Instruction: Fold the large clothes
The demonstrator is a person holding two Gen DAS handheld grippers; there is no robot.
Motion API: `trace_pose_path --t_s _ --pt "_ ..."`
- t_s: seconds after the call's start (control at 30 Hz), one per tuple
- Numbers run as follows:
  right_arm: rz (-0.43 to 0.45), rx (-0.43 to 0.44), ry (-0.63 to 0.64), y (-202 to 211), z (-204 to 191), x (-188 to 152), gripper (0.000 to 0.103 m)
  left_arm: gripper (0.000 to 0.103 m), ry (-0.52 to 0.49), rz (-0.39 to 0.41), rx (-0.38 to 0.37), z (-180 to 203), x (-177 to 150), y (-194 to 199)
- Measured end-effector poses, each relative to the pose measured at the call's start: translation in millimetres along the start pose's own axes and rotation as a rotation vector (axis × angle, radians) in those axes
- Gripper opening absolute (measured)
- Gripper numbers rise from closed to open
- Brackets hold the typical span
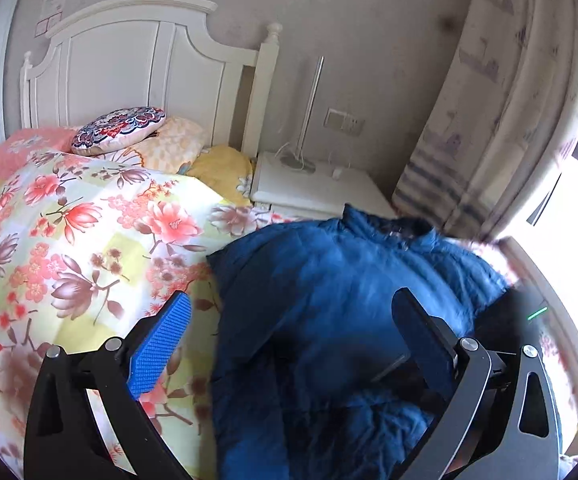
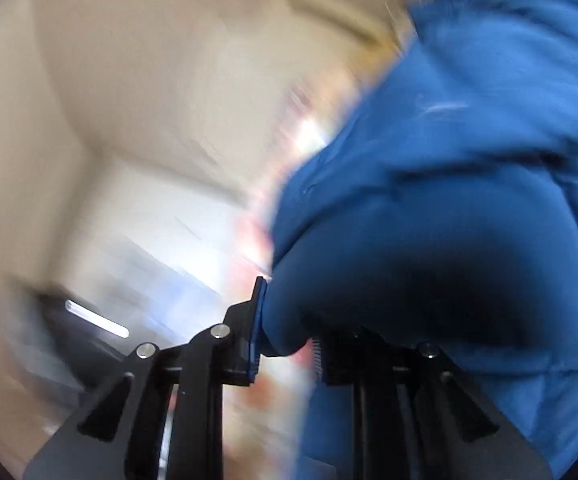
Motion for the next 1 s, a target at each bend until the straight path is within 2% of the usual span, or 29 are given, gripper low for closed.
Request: trace_pose_path --t_s 0.03,0.1,0.27,0.33,0.4,0.47,0.53,0.57,0.7,0.77,0.83,0.9,1.0 --pt "-0.058 -0.094 0.005 -13 8 -8 0.016 0.098 0.0 0.003 0.005 0 0 1" --pt "-0.062 -0.136 0.035 -12 5 -14 0.021 0.098 -0.008 -0.008 0.017 0 -2 0" --pt "-0.078 -0.089 0.0 -5 4 -13 0.025 0.098 -0.034 -0.066 0.028 0 -14 -12" --pt "-0.115 -0.092 0.009 0 6 -15 0.036 0.098 -0.036 -0.081 0.033 -1 -20 -15" --pt "-0.13 -0.118 0.061 21 -4 -29 0.061 0.098 -0.044 -0.092 0.041 -4 -25 -15" --pt "-0.099 -0.138 0.138 52 -16 -34 0.062 0.098 -0.072 -0.101 0.072 -7 -31 -14" --pt "-0.003 -0.178 0.193 98 -14 -40 0.062 0.098 -0.105 -0.116 0.112 -8 -39 -18" --pt "0.077 -0.217 0.188 129 -1 -36 0.062 0.098 -0.116 -0.124 0.113 -6 -43 -20" --pt "0.327 -0.305 0.005 228 74 -10 0.062 0.098 -0.185 -0.153 0.137 15 -56 -39" --pt "0.403 -0.321 -0.084 264 108 1 0.062 0.098 -0.206 -0.209 0.23 21 -64 -60" --pt "0.405 -0.274 -0.143 282 134 9 0.058 0.099 -0.193 -0.254 0.284 18 -71 -81" --pt "0.386 -0.206 -0.164 297 147 17 0.058 0.099 -0.151 -0.27 0.266 11 -75 -90" --pt "0.358 -0.216 -0.109 276 137 29 0.058 0.099 -0.113 -0.271 0.241 2 -76 -87"
Point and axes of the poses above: each gripper's, at about its wrist camera, not at the fingertips, and y roughly against the way its jaws point, z to its right, x to its top, the point moved 6 cm from there along -y, roughly the way its jaws point, and after that the axes turned 11 degrees about -z, right-handed, at the moved point
